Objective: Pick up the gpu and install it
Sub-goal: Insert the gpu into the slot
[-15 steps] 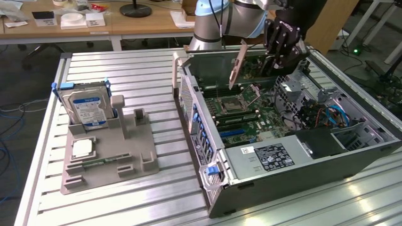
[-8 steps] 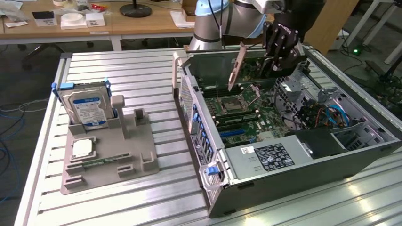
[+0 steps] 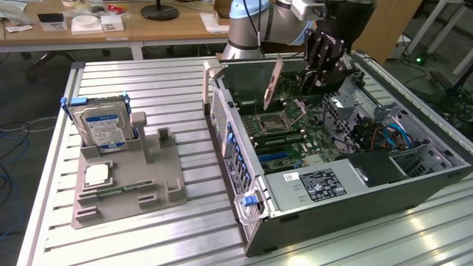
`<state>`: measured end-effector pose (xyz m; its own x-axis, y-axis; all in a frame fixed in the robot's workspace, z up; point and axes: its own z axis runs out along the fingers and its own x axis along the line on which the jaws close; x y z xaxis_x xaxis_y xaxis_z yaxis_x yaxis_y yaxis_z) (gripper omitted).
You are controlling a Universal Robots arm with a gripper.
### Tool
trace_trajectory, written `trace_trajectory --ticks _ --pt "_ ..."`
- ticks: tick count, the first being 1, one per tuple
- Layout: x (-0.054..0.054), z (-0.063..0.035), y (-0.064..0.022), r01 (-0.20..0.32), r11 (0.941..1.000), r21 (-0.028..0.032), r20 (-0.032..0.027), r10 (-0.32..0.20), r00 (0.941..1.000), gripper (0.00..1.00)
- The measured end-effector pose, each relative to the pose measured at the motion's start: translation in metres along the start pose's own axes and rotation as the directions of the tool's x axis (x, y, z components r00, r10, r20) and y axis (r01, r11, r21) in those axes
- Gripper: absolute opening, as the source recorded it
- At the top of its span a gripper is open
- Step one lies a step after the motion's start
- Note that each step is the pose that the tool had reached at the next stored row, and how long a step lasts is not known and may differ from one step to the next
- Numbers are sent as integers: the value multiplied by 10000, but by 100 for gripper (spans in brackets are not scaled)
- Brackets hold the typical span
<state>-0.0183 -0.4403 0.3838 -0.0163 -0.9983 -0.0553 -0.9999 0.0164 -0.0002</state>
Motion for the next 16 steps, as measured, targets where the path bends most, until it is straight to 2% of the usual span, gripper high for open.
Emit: trace_trajectory --ticks 16 --pt "12 215 16 -18 10000 2 -1 18 10000 28"
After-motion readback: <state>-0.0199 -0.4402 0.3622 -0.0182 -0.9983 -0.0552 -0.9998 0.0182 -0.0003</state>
